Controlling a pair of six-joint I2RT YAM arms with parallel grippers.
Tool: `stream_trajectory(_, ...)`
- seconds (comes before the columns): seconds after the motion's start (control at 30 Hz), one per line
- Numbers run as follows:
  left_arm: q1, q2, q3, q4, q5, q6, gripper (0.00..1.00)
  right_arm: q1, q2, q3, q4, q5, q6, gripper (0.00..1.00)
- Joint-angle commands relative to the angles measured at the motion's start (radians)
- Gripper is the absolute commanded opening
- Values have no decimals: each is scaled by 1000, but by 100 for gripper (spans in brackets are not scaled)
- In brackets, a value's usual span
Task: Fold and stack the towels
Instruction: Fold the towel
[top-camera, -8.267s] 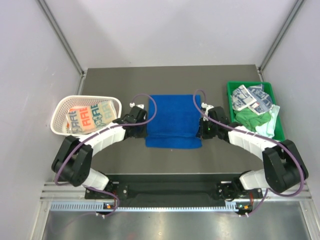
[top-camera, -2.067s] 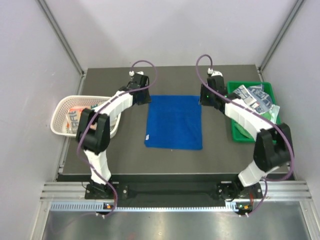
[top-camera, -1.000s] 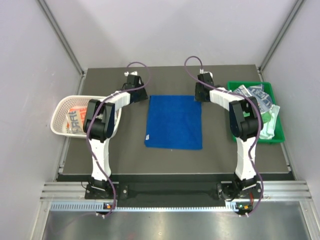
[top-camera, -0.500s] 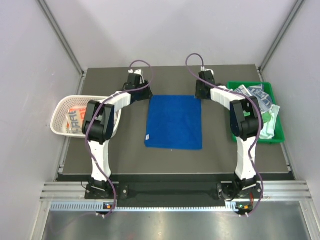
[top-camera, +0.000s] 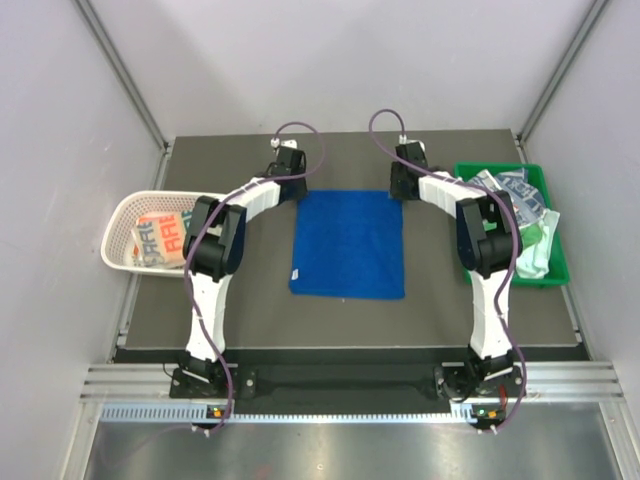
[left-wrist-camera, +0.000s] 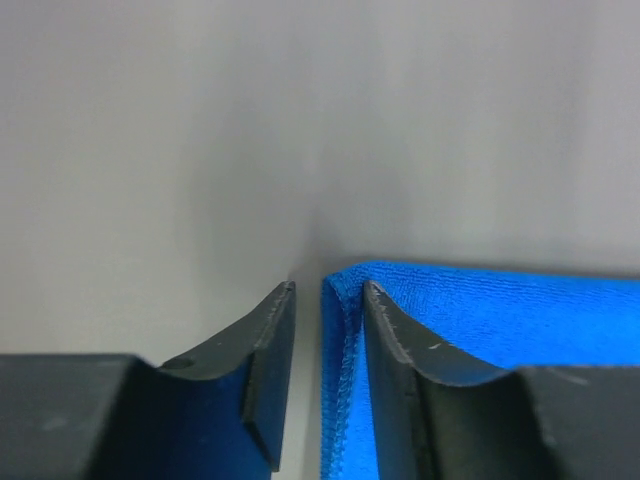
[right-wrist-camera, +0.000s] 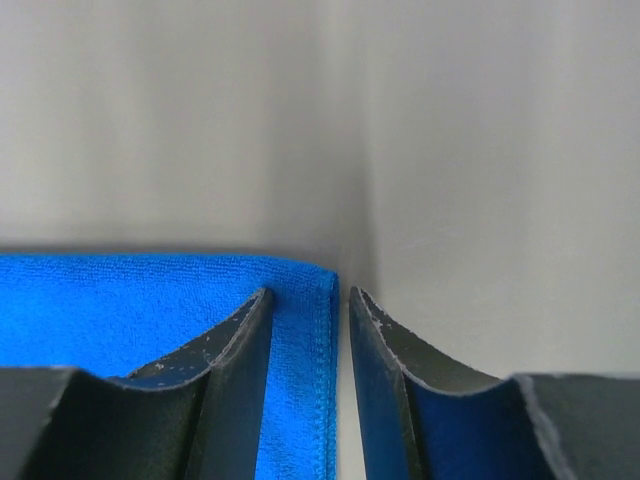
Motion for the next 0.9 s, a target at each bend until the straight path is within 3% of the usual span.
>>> stream_trajectory(0.0,-10,37,18,-88,-116,10,38,0,28,53,-18,6,-17,37)
stream_trajectory(0.43,-27,65,16,-50,-54,12,33,14,60,105,-49,1,-28,33)
stream_trajectory(0.67,-27,75,-4,-25,-38,-2,21,17,81,128,-58,-14,-23,16)
stream_trajectory(0.8,-27,69,-21,-5,-34,-8,3,17,85,123,-55,-28,-17,6)
stream_trajectory(0.87,-25,55,-37,19,-34,-10,0,17,80,114,-45,-31,-16,1)
